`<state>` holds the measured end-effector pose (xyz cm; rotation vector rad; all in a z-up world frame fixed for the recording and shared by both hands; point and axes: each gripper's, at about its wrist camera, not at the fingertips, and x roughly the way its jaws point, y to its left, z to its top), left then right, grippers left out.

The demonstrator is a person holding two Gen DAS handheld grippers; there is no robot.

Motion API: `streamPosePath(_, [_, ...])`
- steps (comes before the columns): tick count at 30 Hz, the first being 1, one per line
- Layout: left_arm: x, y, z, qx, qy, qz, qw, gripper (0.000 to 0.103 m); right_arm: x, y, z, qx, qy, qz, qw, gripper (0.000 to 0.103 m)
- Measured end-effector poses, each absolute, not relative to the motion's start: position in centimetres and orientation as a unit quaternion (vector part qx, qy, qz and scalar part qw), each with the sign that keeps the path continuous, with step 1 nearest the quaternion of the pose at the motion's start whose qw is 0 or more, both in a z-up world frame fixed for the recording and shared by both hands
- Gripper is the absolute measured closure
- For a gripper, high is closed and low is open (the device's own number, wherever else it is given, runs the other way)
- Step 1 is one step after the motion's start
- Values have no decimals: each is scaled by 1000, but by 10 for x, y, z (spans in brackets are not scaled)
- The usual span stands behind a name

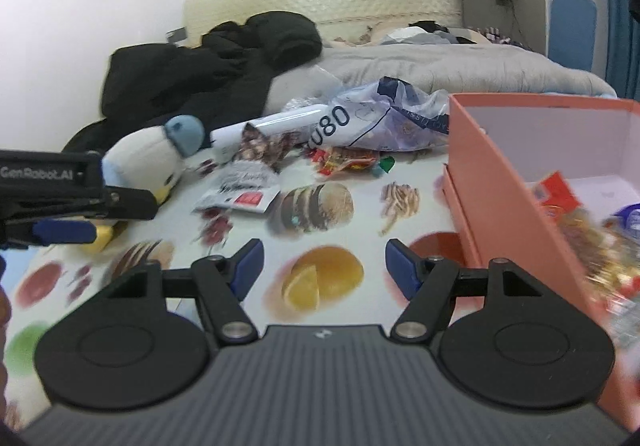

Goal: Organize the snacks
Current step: 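Withdraw both grippers and move them to the remaining snacks, then close the left gripper on the shrimp-flavour bag while the right gripper closes on a candy packet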

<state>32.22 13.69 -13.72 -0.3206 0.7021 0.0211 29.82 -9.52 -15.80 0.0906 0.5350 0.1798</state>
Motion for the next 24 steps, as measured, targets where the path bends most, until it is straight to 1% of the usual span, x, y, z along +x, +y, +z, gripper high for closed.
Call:
streamPosePath(2, [348, 142, -143, -158, 340, 13, 927, 18, 318, -92, -165, 60, 262, 83, 960, 36])
streamPosePath(5, [386, 150, -152, -166, 345, 4, 924, 18, 348, -90, -174, 86, 263, 68, 959, 37])
streamPosePath(8, [421, 155, -161, -169, 355, -15, 919, 18, 376, -88, -182, 109, 262, 55, 957, 42])
streamPosePath(12, [461, 153, -175, -137, 362, -25, 922, 18, 401, -87, -197, 131, 270, 45, 953, 51])
streamPosePath(17, [493, 152, -190, -120, 364, -15, 923, 18, 424, -89, -216, 158, 273, 35, 948, 52])
streamPosePath(23, [515, 148, -200, -94, 363, -34, 926, 18, 446, -96, -222, 205, 251, 18, 946, 52])
streamPosePath(24, [518, 148, -203, -93, 362, -35, 927, 18, 450, -94, -222, 203, 252, 16, 946, 54])
